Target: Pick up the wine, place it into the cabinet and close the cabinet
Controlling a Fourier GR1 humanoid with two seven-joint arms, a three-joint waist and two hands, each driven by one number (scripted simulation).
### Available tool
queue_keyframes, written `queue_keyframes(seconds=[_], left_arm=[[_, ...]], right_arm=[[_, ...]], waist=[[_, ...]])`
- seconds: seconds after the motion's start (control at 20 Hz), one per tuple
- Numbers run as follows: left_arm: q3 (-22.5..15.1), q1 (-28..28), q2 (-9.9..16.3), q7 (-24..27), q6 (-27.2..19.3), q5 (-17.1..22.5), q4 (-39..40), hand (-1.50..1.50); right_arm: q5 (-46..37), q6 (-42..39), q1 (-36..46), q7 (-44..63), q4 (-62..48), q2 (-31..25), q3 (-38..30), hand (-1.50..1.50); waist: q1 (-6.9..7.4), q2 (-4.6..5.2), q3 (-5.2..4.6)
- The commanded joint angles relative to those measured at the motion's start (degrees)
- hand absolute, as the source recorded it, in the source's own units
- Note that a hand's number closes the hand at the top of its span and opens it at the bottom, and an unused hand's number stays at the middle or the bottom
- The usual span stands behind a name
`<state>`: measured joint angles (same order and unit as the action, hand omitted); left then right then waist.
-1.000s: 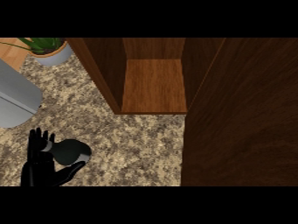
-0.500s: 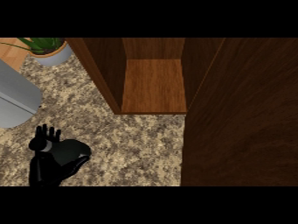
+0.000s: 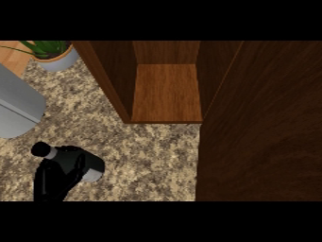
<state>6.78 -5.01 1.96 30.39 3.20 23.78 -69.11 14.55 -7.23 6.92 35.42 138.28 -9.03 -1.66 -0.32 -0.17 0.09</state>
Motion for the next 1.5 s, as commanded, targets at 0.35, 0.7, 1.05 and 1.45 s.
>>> queue_keyframes(seconds=[0.35, 0.7, 1.05, 1.45], left_arm=[[-1.70, 2.93, 5.11, 4.86, 0.76, -7.83, 3.41, 1.50], [-4.43, -1.25, 7.08, 9.19, 1.20, -13.07, -2.88, 1.50], [-2.97, -1.93, 8.59, 6.03, 6.79, -7.44, -10.92, 1.50], [-10.91, -6.56, 4.97, -10.72, 0.13, -9.00, -32.89, 1.50]], right_arm=[[6.45, -1.17, -2.85, 1.76, 6.10, -0.51, -2.88, -1.50], [7.45, -1.29, -4.29, 2.17, 8.71, 0.15, -2.75, -1.50], [5.80, -3.03, -4.59, -0.24, 6.23, 1.16, -1.18, -1.50], [3.02, 1.22, -1.79, 3.92, 7.63, 2.09, 0.97, -1.50]], waist=[[-0.09, 0.11, -0.09], [0.00, 0.00, -0.08], [0.17, 0.01, -0.06], [0.38, -0.03, -0.07]])
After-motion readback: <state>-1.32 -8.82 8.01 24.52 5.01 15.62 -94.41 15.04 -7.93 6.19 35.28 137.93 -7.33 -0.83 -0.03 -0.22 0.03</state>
